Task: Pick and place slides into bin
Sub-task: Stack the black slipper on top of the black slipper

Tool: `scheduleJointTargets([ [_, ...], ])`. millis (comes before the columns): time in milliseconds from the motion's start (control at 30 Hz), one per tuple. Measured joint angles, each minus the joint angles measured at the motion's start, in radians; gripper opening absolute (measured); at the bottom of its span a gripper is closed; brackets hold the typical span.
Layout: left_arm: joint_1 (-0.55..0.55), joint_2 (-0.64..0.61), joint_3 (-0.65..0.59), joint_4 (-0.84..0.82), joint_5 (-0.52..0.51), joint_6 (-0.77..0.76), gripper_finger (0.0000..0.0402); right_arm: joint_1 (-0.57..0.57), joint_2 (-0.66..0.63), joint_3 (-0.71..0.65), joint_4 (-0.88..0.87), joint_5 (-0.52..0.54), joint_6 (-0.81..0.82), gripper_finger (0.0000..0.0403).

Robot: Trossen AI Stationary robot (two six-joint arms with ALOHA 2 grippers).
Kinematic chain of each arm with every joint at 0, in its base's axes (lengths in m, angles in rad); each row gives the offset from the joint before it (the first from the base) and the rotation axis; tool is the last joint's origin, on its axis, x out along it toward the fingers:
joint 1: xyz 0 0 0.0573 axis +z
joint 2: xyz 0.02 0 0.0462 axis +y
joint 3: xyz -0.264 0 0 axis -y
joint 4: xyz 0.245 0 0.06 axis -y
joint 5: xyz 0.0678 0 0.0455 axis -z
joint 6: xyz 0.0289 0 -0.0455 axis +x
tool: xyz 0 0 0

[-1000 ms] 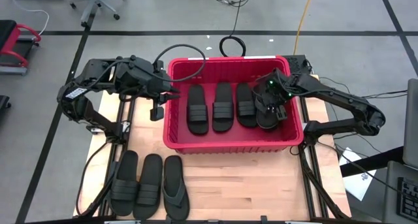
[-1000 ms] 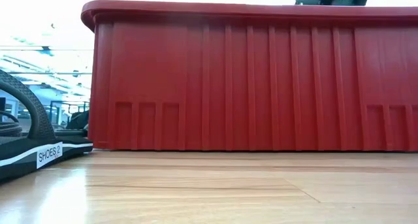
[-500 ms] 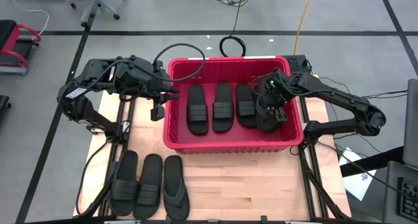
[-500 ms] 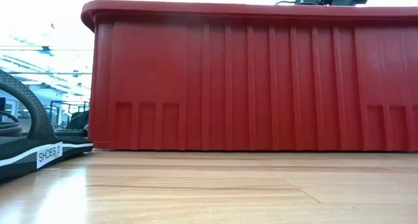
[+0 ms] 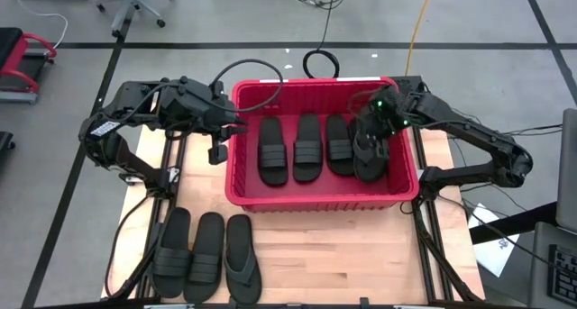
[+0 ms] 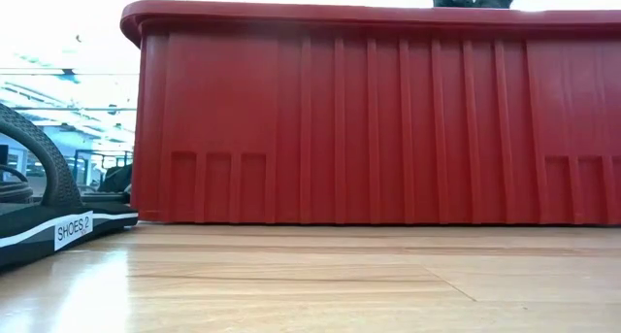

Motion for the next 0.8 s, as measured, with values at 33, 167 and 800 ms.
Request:
scheduleJointTargets([
  [33,0.000,0.000,0.000,0.000,-0.009,-0.001,0.0063,0.000,0.000,0.025,0.029,-0.012,0.027,0.0192],
  [167,0.000,-0.015,0.000,0.002,-0.034,-0.034,0.0062,0.000,0.000,0.125,0.170,-0.078,0.101,0.0163],
  [800,-0.112,-0.060,0.000,0.155,-0.057,-0.140,0.0002,-0.130,0.271,0.209,0.235,-0.387,0.130,0.0001],
])
